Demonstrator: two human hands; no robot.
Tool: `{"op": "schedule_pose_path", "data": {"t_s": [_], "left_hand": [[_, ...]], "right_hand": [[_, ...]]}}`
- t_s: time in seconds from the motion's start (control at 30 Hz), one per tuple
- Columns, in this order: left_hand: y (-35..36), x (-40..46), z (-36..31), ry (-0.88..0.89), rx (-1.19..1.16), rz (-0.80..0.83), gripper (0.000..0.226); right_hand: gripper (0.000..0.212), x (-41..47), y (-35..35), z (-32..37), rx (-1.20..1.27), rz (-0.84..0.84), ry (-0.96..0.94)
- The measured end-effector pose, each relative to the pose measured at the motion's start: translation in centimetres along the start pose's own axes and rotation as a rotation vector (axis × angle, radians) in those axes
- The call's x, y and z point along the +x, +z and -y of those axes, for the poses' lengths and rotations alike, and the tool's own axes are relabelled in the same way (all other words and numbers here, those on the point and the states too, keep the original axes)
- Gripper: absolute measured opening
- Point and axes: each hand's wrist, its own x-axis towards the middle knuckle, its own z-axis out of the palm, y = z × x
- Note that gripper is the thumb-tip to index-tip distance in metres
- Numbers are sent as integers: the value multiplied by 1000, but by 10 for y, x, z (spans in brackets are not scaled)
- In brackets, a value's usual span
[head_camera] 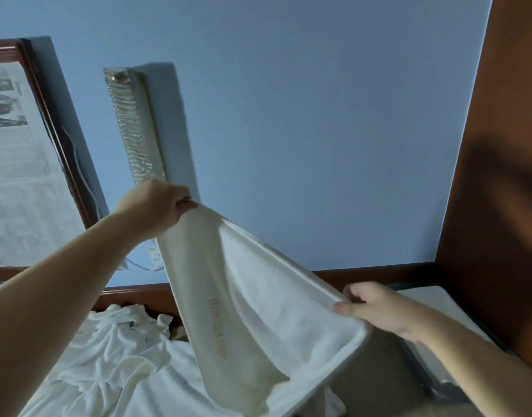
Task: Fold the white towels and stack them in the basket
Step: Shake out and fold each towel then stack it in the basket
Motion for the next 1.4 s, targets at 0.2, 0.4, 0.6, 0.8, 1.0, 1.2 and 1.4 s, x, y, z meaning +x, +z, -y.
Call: {"op": "schedule_pose_path", "data": {"t_s": [0.2, 0.4, 0.6, 0.8, 1.0, 1.2, 1.4], "left_hand": [[32, -19, -17, -176, -178, -27, 17], [18, -33, -81, -235, -552, 49, 44], [-4, -33, -121, -206, -768, -1, 8], [14, -34, -124, -95, -594, -27, 45], [42, -40, -145, -58, -487, -232, 30], [64, -43, -146, 29, -356, -401, 10], [72, -42, -121, 183, -222, -404, 13]], "right_hand": [[36, 34, -41, 61, -255, -413, -199], [26, 61, -55, 160, -343, -534, -447], [15, 70, -40, 193, -470, -355, -477], [15, 71, -27, 171, -363, -304, -468], [18, 73, -16, 157, -341, -338, -445], [18, 82, -11, 142, -356, -358, -392], [30, 80, 8, 122, -404, -316, -351]]}}
